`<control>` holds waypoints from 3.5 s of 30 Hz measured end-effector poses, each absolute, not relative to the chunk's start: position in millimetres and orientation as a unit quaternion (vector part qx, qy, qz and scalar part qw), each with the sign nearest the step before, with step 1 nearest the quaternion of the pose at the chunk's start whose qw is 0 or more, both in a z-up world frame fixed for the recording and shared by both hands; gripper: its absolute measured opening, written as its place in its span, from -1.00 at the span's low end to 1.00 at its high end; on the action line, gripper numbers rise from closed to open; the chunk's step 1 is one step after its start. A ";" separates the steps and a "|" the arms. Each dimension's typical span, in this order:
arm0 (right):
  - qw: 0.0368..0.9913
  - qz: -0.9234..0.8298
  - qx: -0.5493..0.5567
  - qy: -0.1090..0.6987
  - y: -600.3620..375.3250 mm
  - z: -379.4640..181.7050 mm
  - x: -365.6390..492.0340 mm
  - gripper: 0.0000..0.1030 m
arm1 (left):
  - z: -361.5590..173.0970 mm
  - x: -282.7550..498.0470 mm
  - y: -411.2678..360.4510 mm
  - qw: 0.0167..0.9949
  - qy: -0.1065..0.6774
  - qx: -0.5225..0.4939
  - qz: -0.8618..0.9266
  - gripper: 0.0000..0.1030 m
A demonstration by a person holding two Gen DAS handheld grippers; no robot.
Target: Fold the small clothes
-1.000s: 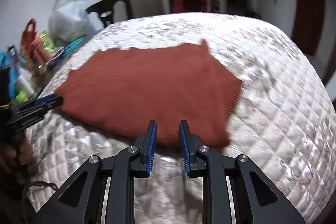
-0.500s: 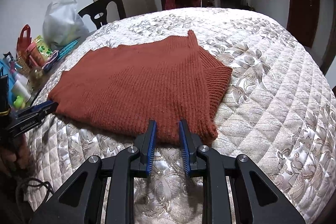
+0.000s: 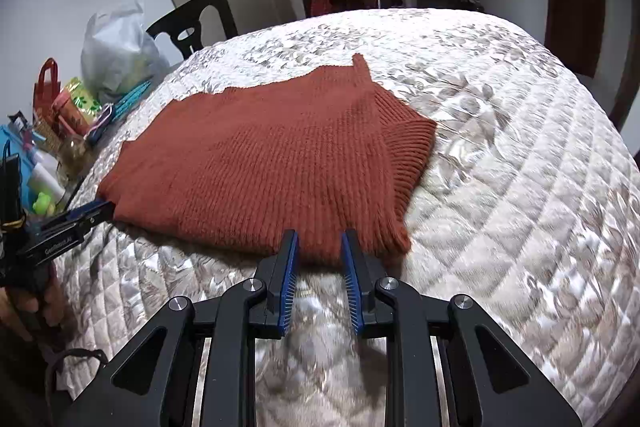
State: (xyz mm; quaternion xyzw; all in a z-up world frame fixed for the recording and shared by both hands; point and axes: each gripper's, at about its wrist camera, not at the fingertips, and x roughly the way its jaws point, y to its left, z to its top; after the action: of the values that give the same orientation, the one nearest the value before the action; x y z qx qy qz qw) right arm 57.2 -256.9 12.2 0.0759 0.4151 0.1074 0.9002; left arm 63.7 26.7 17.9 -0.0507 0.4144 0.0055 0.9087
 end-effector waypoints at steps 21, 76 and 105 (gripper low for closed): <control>0.841 0.150 0.318 0.413 -298.7 -6.1 61.0 -0.09 | 10.1 70.9 69.0 0.876 0.413 -0.248 -0.028 0.12; 0.906 0.082 0.175 0.377 -302.1 55.9 -40.6 -0.63 | 47.1 -23.4 69.8 0.916 0.363 -0.161 -0.053 -0.56; 0.885 0.193 0.011 0.423 -149.2 18.6 44.4 -0.63 | 21.7 27.9 38.3 0.912 0.404 -0.072 -0.012 -0.55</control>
State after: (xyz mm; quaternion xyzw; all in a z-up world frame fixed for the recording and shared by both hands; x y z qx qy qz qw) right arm 44.4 -149.2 18.6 0.0113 0.4229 0.1931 0.8853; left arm 27.9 38.3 21.8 -0.0723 0.4036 -0.0118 0.9120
